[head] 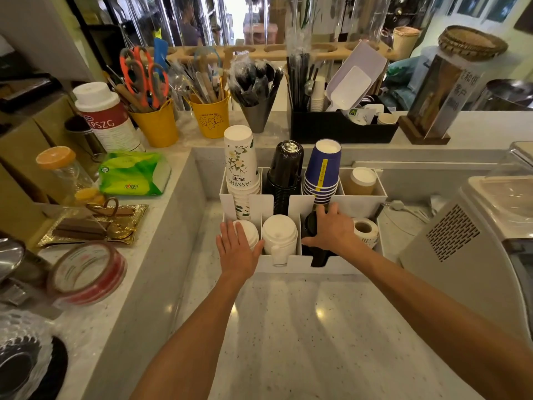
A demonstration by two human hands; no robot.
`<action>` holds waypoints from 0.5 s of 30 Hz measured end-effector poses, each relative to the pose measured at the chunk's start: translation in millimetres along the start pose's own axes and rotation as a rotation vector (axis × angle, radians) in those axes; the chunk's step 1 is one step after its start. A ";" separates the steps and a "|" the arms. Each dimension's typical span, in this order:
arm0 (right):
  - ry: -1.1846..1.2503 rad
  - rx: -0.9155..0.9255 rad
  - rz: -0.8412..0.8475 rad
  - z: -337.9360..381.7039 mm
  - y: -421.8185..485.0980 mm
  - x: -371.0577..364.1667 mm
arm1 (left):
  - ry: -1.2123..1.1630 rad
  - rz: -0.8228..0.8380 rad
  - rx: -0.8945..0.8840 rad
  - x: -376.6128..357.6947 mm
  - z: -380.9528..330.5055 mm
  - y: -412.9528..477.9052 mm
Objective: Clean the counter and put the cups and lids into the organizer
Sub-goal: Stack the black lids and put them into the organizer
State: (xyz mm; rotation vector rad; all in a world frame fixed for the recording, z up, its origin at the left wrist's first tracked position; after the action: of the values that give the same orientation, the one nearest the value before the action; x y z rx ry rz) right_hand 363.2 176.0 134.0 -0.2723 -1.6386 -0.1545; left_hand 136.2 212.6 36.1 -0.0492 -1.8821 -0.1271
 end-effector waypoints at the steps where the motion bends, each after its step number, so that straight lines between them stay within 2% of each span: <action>1: -0.014 0.051 0.020 0.2 0.8 -0.2 | -0.001 0.005 -0.001 -0.2 0.1 0.1; 4: -0.030 0.207 0.069 -4.4 3.0 -1.4 | 0.000 0.005 -0.003 -0.3 0.4 0.2; 10: -0.089 0.476 0.034 -18.3 7.0 0.0 | 0.005 0.017 0.005 -1.0 1.3 1.1; 15: -0.203 0.675 0.069 -18.3 11.9 6.1 | 0.015 0.017 0.010 -0.8 1.0 1.4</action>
State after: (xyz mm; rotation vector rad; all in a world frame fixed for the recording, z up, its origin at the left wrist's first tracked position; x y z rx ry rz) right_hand 383.5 183.2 140.9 0.1787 -1.7802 0.4887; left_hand 135.6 214.1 35.1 -0.0572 -1.8668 -0.1058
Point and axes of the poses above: each hand's wrist, its own y-axis towards the middle knuckle, its own x-axis out of the back of the hand, z = x × y, the point moved 4 cm from there along y, towards the middle knuckle, and after that the axes turned 5 degrees about -z, right-handed, at the moved point
